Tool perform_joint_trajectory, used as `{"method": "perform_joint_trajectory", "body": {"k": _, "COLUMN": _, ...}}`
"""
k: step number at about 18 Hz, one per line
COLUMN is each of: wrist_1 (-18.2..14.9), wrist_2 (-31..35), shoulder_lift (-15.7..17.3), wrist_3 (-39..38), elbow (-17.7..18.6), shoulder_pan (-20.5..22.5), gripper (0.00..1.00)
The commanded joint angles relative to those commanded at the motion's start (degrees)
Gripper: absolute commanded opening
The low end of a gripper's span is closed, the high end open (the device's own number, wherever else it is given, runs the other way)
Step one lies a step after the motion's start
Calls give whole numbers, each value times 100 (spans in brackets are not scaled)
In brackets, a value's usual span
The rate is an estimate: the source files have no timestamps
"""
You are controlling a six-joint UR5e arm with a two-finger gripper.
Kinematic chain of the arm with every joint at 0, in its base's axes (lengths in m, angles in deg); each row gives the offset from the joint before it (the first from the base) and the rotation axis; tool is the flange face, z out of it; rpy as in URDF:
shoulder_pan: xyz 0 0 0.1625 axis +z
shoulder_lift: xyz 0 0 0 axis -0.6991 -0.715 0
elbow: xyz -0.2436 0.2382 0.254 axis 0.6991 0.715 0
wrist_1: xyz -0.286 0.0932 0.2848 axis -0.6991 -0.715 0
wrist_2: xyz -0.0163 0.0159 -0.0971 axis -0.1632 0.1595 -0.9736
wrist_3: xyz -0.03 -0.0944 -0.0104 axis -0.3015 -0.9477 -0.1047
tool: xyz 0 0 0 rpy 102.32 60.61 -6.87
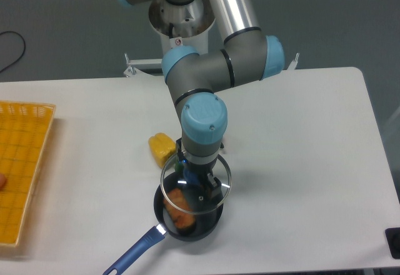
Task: Close the pot lid
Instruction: 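Lower the glass lid onto the saucepan rim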
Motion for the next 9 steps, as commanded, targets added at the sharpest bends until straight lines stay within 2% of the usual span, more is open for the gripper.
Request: {"method": "perform_joint_trajectory", "body": {"k": 9, "wrist_1": 26, "wrist_2": 18, "shoulder_lift": -211, "wrist_3": -176, "elbow": -176, "shoulder_pan": -106, "gripper": 54}}
